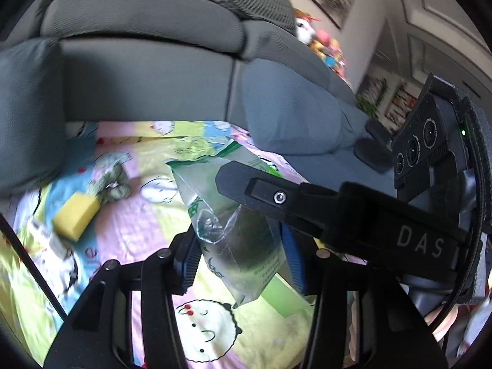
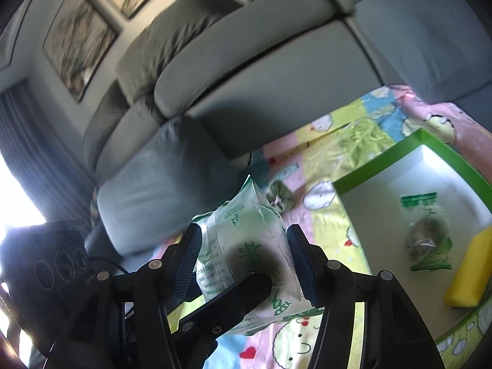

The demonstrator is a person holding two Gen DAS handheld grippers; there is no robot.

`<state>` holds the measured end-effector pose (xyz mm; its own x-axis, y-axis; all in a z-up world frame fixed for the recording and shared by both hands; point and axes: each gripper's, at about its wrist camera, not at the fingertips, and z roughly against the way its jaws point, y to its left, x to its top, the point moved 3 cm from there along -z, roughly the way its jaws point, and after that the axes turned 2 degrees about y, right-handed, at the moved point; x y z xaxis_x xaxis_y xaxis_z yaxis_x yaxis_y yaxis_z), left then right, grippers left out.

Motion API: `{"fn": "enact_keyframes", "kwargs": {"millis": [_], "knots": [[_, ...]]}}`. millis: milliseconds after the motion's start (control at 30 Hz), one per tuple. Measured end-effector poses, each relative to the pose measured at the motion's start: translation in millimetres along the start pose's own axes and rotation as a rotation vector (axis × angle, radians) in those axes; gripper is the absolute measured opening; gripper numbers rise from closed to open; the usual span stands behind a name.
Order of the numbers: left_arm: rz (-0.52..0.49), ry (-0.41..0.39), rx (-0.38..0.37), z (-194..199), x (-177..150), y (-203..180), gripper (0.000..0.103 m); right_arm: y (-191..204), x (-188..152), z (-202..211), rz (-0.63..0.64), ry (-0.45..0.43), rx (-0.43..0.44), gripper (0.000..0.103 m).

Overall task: Organize objects
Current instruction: 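Carry the bag into the white box and lower it beside the first bag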

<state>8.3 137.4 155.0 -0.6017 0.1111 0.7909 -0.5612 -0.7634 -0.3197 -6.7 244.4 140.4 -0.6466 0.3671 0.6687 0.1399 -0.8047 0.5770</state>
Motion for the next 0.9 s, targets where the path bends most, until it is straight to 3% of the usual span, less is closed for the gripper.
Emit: {"fn": "enact_keyframes", "kwargs": {"millis": [200, 300, 400, 900], "knots": [[-0.113, 0.016, -0.058, -12.2, 13.8, -29.8, 0.047, -15.6, 8.6, 30.1, -0.063, -0.112, -0.026, 0.06], [-0.122, -0.004, -0.091, -20.4, 10.4, -34.4, 0.048, -23.0, 10.2, 38.4, -0.081, -0.14, -0.053, 0.06], [-0.092, 0.029, -0.13, -35.0, 8.2, -32.4, 0.047, -34.4, 10.3, 38.2, -0.106, -0.131, -0.118, 0.06], [0.002, 0.137, -0.253, -77.7, -10.0, -36.8, 0.047, -79.3, 2.0, 33.1, -0.189, -0.058, -0.265, 0.06]]}}
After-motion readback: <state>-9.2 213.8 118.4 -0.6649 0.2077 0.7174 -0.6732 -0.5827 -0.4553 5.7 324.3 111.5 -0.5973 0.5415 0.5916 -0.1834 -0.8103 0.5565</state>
